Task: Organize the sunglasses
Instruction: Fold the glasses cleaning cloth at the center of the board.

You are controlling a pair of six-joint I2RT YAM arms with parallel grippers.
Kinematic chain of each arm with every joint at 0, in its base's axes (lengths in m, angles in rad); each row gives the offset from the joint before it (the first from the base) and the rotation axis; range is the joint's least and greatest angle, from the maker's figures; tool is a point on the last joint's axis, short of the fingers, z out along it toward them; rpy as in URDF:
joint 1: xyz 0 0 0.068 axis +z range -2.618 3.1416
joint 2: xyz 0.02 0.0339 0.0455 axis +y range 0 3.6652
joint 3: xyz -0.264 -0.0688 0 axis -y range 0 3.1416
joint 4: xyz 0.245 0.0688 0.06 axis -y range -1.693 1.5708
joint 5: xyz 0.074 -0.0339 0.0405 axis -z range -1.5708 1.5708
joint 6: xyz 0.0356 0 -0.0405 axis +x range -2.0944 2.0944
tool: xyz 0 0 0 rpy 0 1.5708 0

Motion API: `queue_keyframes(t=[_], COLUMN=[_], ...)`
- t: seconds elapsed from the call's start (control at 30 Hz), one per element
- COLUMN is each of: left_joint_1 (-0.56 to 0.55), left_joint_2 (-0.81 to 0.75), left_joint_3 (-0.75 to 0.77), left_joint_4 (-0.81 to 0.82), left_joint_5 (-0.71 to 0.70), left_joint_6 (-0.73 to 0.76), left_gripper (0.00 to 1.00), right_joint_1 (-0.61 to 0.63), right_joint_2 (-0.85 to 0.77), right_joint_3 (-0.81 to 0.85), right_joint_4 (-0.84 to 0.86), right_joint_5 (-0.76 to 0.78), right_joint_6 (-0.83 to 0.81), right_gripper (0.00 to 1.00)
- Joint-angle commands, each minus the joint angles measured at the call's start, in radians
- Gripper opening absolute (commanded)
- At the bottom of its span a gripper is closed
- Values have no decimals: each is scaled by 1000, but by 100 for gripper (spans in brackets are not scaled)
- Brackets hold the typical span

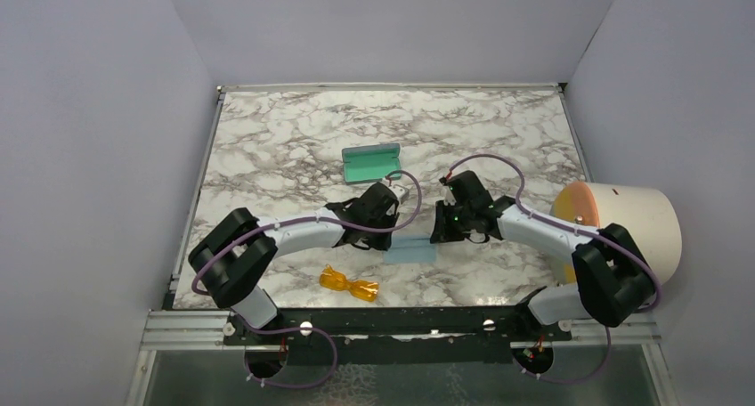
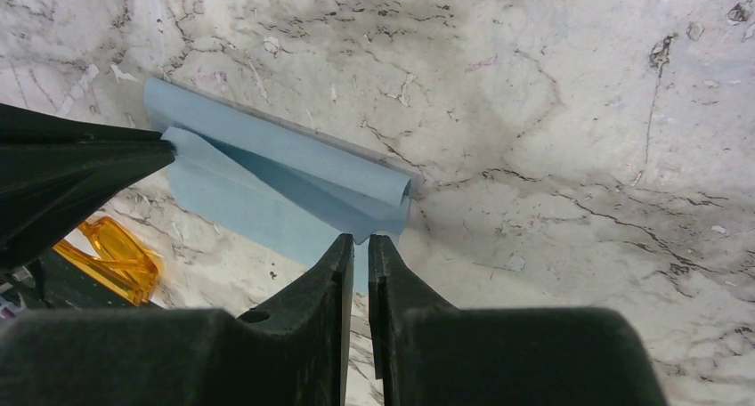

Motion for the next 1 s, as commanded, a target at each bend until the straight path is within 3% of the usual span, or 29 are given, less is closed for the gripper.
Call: queue_keyframes(t=[0.0, 0.97], left_joint_1=[-8, -29], left_joint_2=[-41, -93], left_joint_3=[-14, -61], left_joint_4=[15, 17], left_joint_5=[7, 7], left_joint_6=[-10, -19], left_gripper=[0, 0], right_joint_1=[13, 32], right_joint_2=[-33, -52], right_joint_3=[-14, -17], right_joint_4=[32, 23], right_joint_5=[-21, 13], right_joint_6=[20, 42], right_gripper=[13, 13])
